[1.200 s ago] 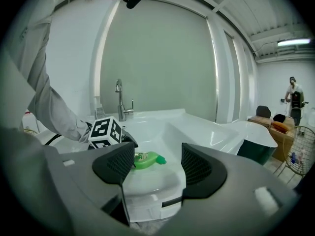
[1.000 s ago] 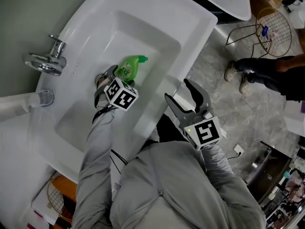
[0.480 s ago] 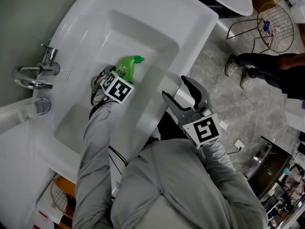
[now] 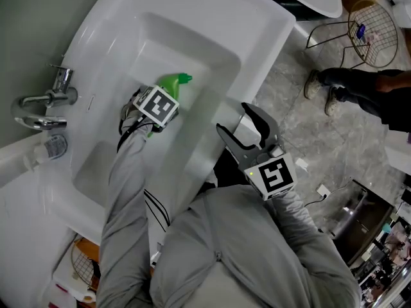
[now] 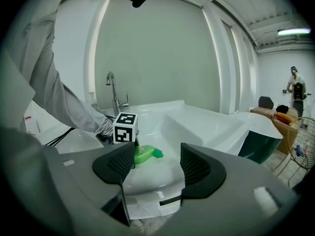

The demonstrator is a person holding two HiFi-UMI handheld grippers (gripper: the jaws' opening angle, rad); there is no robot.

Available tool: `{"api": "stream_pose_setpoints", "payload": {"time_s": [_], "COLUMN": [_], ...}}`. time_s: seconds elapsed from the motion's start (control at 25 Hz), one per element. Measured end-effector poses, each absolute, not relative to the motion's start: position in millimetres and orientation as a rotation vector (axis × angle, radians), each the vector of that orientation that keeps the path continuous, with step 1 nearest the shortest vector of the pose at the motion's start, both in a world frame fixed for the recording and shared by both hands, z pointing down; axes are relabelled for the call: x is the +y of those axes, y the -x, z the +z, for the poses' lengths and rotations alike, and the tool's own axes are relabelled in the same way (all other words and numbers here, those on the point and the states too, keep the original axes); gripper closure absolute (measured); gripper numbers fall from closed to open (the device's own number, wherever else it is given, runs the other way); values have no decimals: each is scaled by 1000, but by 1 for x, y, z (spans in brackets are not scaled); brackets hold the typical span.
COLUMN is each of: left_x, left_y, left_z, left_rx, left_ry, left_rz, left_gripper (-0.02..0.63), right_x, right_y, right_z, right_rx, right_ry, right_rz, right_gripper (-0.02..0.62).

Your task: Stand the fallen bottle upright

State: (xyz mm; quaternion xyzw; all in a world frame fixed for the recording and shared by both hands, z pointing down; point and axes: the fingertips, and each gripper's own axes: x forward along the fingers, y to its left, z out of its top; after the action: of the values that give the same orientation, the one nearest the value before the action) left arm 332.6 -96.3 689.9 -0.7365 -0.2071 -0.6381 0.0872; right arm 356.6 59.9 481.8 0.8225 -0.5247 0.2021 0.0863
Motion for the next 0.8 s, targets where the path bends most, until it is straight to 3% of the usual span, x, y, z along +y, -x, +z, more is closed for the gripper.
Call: {"api": "stream_pose_setpoints", "payload": {"time_s": [0.8], "left_x": [-100], "left_y": [-330], "left_z": [691], "left_rx": [-505], "left_ry": [2174], "left_rz": [-1966], "left_gripper": [123], "right_x": [67], "right_y": [-350], "right_z": [484], "right_rx": [-1547], "right_ry": [-2469], "right_rz": [616], "right_gripper": [304]}}
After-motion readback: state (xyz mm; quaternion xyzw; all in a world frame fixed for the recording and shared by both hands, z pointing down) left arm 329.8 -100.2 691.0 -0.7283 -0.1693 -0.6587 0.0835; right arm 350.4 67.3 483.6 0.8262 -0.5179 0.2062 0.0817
